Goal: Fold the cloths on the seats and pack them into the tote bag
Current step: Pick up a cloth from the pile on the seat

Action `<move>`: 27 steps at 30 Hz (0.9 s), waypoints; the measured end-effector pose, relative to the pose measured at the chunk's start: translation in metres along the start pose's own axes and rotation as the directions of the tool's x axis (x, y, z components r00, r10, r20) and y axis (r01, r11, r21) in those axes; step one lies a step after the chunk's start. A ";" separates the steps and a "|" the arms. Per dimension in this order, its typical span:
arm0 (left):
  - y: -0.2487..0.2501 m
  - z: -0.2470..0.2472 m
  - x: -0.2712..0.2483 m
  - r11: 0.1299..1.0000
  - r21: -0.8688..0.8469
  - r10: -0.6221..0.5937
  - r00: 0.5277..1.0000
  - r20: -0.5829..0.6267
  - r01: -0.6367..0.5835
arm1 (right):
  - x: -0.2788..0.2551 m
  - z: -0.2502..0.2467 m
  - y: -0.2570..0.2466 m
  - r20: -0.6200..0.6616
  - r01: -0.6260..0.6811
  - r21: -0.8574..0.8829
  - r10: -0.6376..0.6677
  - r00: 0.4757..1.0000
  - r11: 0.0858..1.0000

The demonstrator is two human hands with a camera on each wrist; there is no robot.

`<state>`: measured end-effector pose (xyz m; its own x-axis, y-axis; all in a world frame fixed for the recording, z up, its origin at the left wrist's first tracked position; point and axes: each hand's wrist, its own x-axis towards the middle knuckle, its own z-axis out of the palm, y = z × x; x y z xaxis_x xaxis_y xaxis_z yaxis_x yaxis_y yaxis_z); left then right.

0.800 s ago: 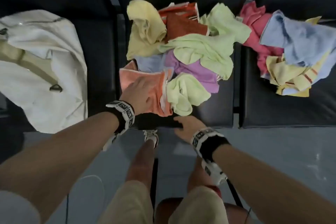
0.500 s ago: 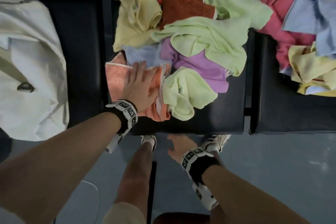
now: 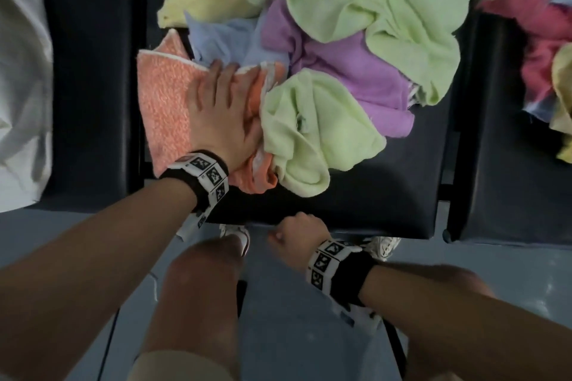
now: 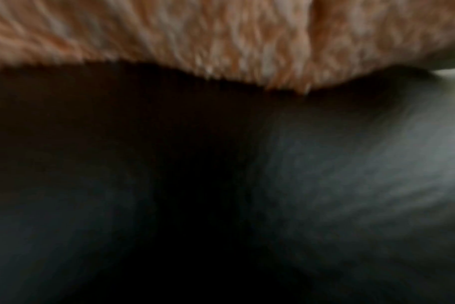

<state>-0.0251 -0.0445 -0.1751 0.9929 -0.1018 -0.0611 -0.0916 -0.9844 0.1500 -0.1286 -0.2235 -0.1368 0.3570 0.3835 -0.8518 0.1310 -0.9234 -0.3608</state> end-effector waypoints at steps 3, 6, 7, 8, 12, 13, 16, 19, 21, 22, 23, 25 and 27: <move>-0.002 0.010 -0.001 1.000 -0.004 0.005 0.995 -0.099 -0.006 | 0.001 0.011 0.000 -0.105 0.005 0.001 -0.005 0.994 1.000; -0.003 0.014 -0.001 1.000 -0.006 0.010 0.990 -0.142 -0.011 | 0.003 0.023 0.004 -0.204 0.072 -0.042 -0.079 0.976 0.997; -0.003 0.014 -0.001 1.000 -0.012 0.009 0.989 -0.145 -0.011 | 0.003 0.027 0.005 -0.227 0.101 -0.063 -0.113 0.967 0.993; -0.003 0.013 -0.002 1.000 -0.018 0.009 0.989 -0.144 -0.012 | 0.003 0.031 0.007 -0.246 0.125 -0.088 -0.143 0.959 0.988; 0.003 0.009 -0.010 0.999 0.046 -0.016 0.994 -0.106 0.021 | 0.001 0.034 0.009 -0.309 0.149 -0.143 -0.187 0.932 0.978; 0.007 0.008 -0.015 0.996 0.072 -0.046 0.995 -0.092 0.052 | -0.001 0.035 0.009 -0.311 0.147 -0.130 -0.181 0.933 0.981; 0.016 -0.011 -0.025 0.991 0.099 -0.093 0.995 -0.018 0.095 | -0.017 0.034 0.008 -0.281 0.133 -0.089 -0.153 0.947 0.987; 0.018 -0.052 -0.029 0.992 0.117 -0.067 0.994 0.081 0.057 | -0.042 0.023 0.005 -0.318 0.106 -0.128 -0.142 0.937 0.986; 0.018 -0.083 -0.037 0.983 0.153 -0.110 0.993 0.030 0.104 | -0.061 0.010 0.002 -0.379 0.072 -0.162 -0.129 0.916 0.984; 0.019 -0.099 -0.043 0.975 0.169 -0.143 0.990 -0.006 0.142 | -0.071 0.005 -0.001 -0.406 0.053 -0.175 -0.121 0.906 0.983; 0.019 -0.114 -0.051 0.971 0.165 -0.166 0.985 -0.040 0.170 | -0.080 0.001 -0.004 -0.429 0.039 -0.183 -0.115 0.896 0.982; 0.020 -0.141 -0.063 0.975 0.138 -0.165 0.983 -0.084 0.175 | -0.100 -0.007 -0.012 -0.467 0.038 -0.183 -0.121 0.876 0.982; 0.019 -0.166 -0.075 0.973 0.170 -0.140 0.986 -0.092 0.155 | -0.119 -0.013 -0.023 -0.513 0.048 -0.173 -0.131 0.848 0.984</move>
<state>-0.0884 -0.0320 -0.0041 0.9986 0.0511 0.0094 0.0514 -0.9982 -0.0312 -0.1621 -0.2485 -0.0222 0.7603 0.4376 -0.4800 0.3057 -0.8931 -0.3300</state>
